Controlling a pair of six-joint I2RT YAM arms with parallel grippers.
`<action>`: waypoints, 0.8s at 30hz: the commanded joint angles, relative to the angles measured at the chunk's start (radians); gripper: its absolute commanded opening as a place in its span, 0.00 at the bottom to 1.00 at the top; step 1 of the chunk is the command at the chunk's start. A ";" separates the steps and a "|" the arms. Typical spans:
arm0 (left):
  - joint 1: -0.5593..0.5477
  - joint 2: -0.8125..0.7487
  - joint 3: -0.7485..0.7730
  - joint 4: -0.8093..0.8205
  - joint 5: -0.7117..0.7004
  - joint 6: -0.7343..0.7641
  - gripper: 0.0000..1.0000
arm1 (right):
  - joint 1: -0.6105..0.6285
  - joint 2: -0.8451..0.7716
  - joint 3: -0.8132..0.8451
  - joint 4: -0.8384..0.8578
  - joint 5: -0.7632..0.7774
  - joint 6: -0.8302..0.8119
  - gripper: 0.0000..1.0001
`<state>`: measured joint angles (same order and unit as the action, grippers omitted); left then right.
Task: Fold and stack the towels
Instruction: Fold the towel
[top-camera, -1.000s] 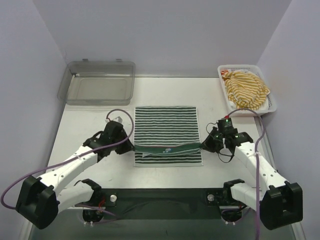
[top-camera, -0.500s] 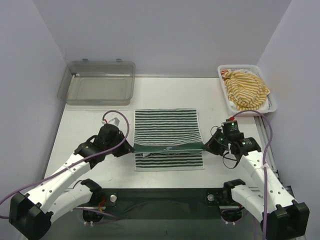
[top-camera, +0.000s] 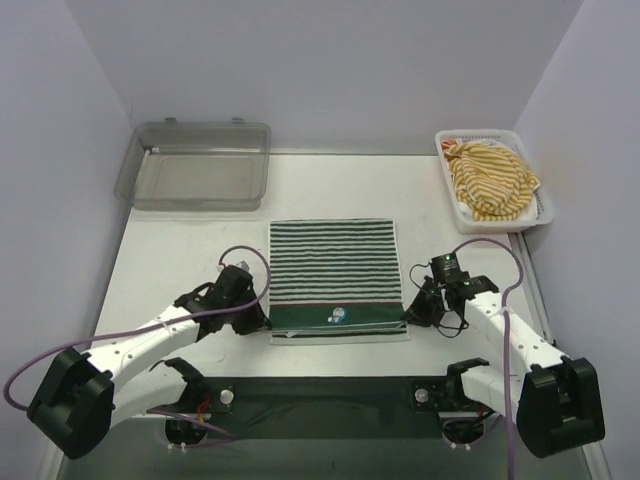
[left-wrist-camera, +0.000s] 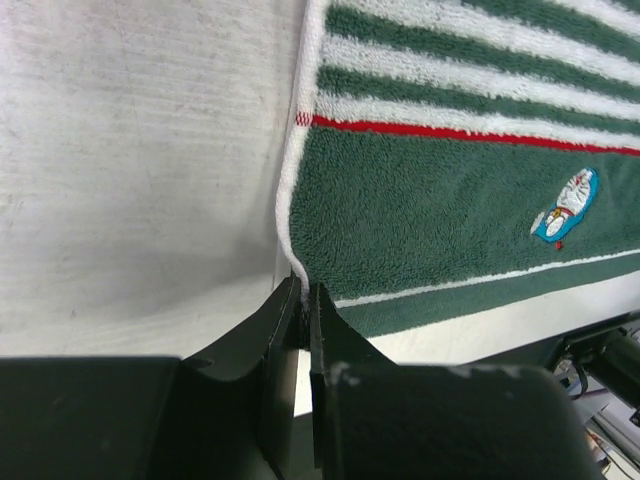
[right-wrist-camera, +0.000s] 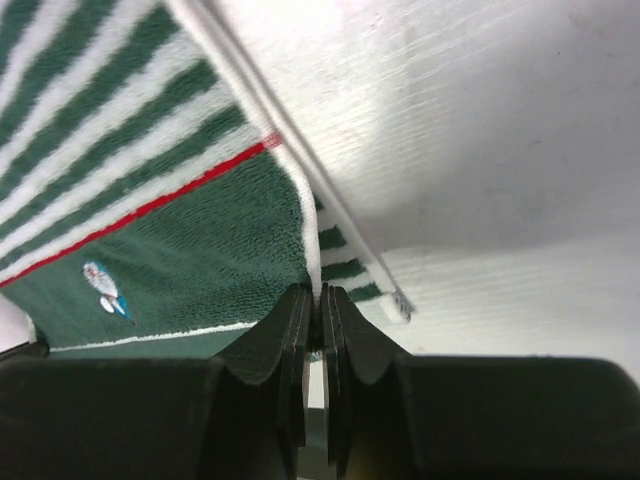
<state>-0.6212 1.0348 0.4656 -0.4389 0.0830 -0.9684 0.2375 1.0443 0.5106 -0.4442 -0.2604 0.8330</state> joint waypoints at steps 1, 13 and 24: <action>-0.011 0.060 0.001 0.103 -0.020 -0.019 0.00 | 0.008 0.052 -0.027 0.065 0.007 0.009 0.00; 0.011 0.267 0.054 0.181 -0.075 0.023 0.00 | 0.005 0.298 -0.011 0.225 0.007 0.023 0.00; 0.201 0.495 0.301 0.121 -0.048 0.210 0.00 | -0.041 0.433 0.157 0.239 0.010 0.002 0.00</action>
<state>-0.4427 1.4883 0.6987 -0.2523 0.0929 -0.8593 0.2096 1.4536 0.6346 -0.1883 -0.3408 0.8539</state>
